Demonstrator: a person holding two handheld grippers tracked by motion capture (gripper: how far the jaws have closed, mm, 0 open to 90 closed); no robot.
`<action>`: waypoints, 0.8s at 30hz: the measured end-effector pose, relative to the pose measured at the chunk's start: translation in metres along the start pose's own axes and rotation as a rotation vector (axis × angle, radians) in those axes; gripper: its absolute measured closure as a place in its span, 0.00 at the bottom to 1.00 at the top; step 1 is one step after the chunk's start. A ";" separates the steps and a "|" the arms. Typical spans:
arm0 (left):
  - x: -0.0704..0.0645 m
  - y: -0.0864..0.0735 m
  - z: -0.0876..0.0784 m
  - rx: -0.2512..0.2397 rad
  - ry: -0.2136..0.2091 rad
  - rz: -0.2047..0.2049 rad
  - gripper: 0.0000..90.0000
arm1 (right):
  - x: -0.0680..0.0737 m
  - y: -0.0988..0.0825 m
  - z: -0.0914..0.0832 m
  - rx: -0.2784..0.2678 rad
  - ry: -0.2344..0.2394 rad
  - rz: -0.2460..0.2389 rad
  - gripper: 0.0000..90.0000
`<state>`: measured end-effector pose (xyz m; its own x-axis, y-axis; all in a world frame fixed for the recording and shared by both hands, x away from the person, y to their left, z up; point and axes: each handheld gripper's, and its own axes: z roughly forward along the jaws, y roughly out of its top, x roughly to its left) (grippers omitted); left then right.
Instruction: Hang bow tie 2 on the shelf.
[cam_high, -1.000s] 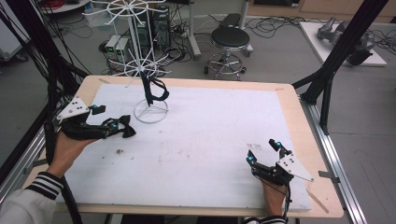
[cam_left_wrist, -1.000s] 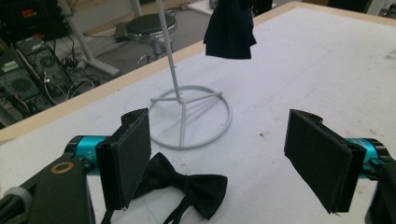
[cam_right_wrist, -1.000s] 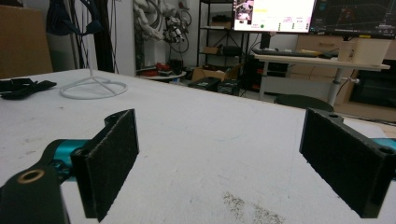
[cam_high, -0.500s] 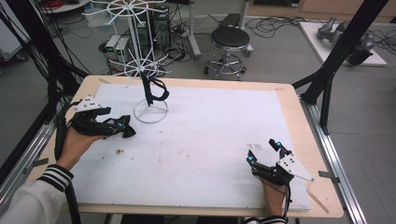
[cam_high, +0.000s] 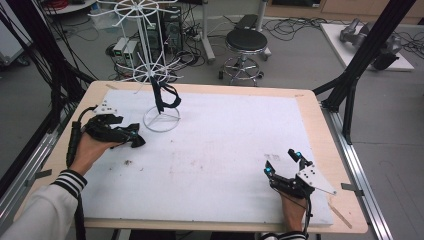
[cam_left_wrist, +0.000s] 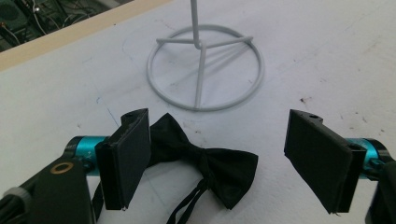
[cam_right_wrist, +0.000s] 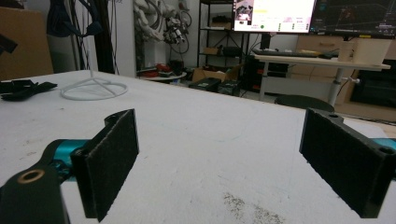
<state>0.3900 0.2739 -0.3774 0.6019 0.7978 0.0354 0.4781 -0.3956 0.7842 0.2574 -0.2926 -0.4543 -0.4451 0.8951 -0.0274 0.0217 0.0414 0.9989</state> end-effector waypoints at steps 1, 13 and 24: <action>0.000 0.001 0.002 0.003 0.002 -0.003 0.26 | 0.000 0.000 0.000 0.002 0.001 0.004 0.12; 0.003 -0.002 0.021 0.088 0.016 -0.043 0.26 | 0.000 0.000 0.000 0.004 0.000 0.003 0.12; 0.006 -0.005 0.036 0.155 0.060 -0.104 0.28 | 0.000 0.000 -0.001 0.004 -0.003 0.001 0.12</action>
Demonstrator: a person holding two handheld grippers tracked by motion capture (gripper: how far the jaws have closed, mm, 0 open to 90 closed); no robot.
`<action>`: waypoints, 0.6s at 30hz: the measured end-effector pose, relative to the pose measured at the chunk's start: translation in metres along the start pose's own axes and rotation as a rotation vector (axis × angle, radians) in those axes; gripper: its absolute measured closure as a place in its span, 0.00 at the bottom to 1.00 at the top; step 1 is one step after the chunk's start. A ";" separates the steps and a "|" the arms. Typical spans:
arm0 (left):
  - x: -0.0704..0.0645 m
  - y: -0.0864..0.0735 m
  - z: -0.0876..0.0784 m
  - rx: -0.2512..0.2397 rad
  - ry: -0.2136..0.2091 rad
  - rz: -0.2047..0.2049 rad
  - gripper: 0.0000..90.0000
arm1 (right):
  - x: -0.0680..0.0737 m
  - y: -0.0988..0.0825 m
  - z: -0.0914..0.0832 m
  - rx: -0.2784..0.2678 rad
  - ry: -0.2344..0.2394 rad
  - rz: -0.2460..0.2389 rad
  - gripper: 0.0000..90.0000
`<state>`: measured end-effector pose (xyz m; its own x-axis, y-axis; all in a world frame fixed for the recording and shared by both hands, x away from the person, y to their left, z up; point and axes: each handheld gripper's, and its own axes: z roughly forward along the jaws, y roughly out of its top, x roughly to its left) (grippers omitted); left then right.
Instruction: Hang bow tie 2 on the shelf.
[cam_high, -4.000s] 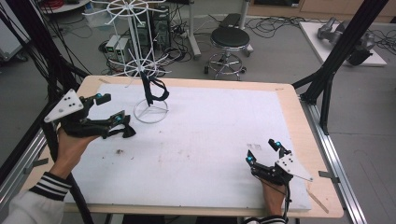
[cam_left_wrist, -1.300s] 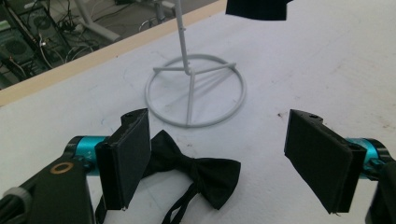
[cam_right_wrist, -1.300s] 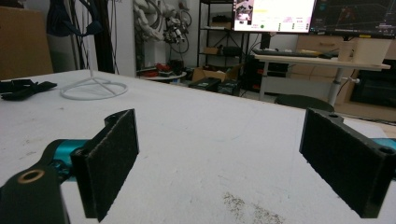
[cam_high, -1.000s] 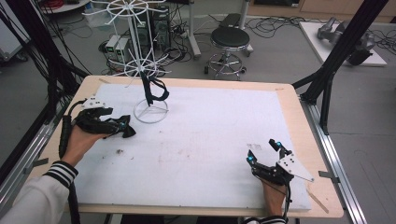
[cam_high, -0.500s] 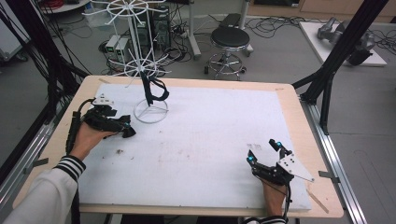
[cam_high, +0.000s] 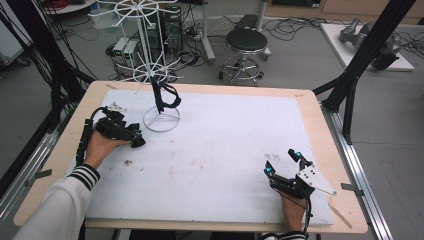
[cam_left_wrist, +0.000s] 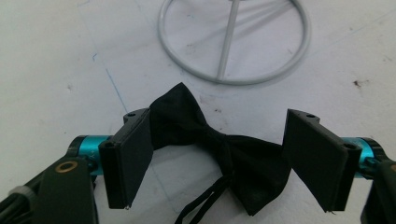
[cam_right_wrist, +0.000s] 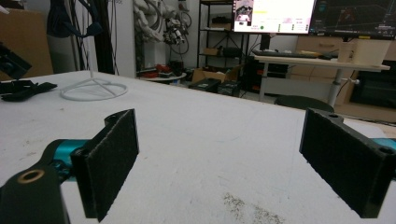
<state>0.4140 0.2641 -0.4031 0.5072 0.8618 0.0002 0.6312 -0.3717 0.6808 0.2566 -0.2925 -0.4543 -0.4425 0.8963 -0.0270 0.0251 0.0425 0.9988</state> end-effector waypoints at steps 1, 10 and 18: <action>0.000 0.000 0.001 0.004 0.001 -0.010 0.28 | 0.000 0.000 0.000 -0.003 0.000 -0.001 0.12; -0.004 0.000 0.010 0.038 0.008 -0.028 0.29 | -0.001 0.000 0.000 -0.007 0.001 0.001 0.12; -0.007 0.000 0.014 0.042 0.005 -0.032 0.30 | -0.001 0.000 0.000 -0.008 0.000 0.002 0.12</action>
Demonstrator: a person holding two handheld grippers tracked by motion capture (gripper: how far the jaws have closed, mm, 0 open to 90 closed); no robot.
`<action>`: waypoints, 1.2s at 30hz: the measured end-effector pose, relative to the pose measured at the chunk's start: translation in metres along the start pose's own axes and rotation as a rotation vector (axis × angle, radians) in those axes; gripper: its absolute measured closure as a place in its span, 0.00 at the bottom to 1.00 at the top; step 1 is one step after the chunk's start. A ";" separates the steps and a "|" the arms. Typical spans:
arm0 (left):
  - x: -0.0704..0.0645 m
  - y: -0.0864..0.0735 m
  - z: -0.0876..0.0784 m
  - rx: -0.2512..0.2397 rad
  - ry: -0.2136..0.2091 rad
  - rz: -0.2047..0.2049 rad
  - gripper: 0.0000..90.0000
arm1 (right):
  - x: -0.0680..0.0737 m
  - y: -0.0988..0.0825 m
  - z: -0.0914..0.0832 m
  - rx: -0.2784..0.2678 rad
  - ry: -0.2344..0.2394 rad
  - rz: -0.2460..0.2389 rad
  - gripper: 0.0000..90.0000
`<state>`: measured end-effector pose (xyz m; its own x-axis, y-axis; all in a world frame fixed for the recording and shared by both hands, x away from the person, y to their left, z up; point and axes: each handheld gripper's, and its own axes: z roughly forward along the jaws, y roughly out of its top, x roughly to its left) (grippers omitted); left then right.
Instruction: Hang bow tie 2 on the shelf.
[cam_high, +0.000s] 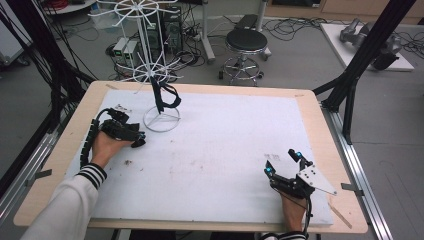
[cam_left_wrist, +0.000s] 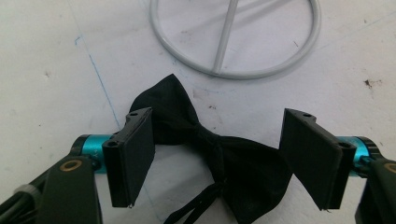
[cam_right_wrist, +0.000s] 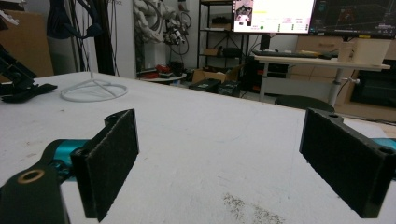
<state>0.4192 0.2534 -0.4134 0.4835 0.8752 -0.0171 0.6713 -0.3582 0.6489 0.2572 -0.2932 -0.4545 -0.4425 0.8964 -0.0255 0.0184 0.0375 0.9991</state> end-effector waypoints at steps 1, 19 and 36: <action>0.000 0.000 0.000 0.003 -0.001 -0.001 0.30 | 0.000 0.000 0.000 0.000 0.000 0.000 0.12; -0.003 0.000 0.011 0.061 0.002 -0.043 0.33 | 0.000 0.000 0.000 0.000 0.000 0.001 0.12; -0.004 -0.002 0.014 0.091 0.009 -0.077 0.46 | 0.000 0.000 0.000 0.000 0.000 -0.002 0.12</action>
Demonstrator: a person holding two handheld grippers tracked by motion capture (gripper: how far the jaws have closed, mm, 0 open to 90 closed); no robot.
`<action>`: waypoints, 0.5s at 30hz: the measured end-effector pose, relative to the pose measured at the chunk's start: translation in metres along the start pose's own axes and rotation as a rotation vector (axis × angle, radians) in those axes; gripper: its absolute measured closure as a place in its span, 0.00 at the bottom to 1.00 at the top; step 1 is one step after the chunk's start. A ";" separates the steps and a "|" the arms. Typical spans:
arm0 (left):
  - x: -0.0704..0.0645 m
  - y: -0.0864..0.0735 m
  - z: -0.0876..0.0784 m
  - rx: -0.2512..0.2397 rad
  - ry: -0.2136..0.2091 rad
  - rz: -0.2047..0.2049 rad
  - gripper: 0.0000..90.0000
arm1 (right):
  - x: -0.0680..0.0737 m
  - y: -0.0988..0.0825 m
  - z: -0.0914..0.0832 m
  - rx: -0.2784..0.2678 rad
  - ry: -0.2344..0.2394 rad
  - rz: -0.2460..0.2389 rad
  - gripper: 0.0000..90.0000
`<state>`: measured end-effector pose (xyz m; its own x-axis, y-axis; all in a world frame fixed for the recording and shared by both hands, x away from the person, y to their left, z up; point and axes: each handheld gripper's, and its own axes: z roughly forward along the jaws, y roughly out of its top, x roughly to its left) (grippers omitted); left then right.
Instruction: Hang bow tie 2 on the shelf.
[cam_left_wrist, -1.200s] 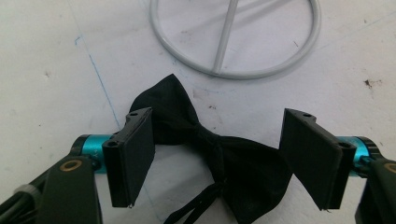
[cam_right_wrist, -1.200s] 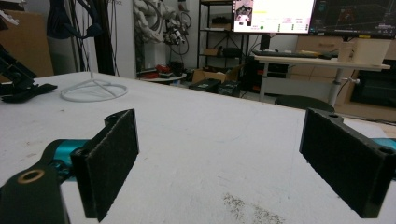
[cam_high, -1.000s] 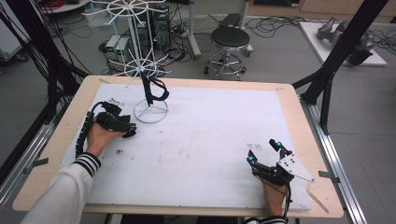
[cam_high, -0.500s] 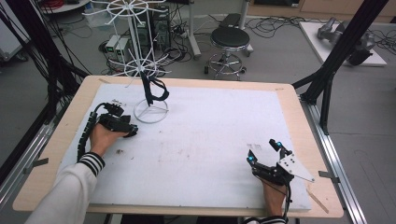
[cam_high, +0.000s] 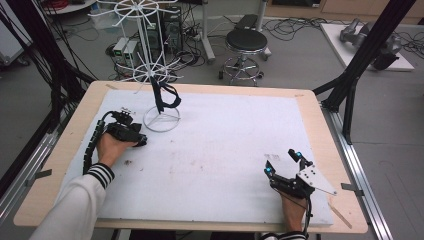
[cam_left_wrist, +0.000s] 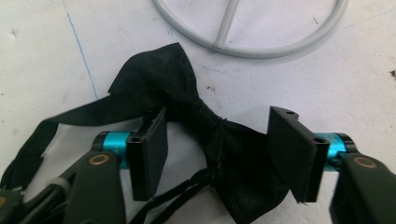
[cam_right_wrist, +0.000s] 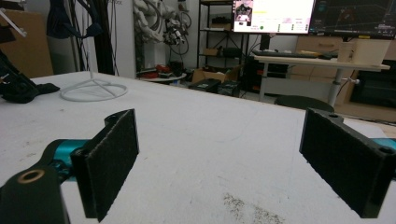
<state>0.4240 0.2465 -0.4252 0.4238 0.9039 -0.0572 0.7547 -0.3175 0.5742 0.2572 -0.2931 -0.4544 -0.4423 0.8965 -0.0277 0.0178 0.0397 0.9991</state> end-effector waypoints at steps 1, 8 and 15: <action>0.000 -0.001 0.000 -0.008 -0.008 -0.002 0.49 | 0.000 0.000 0.000 0.000 0.000 0.000 0.12; -0.001 -0.003 -0.003 -0.028 -0.017 0.002 0.83 | 0.000 0.000 0.000 0.000 0.000 0.001 0.12; -0.003 -0.003 -0.003 -0.031 -0.003 0.012 0.87 | 0.000 0.000 0.000 0.000 0.002 0.003 0.12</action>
<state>0.4191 0.2459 -0.4239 0.4346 0.8991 -0.0527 0.7337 -0.3195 0.5997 0.2570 -0.2929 -0.4544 -0.4436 0.8959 -0.0245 0.0189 0.0368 0.9991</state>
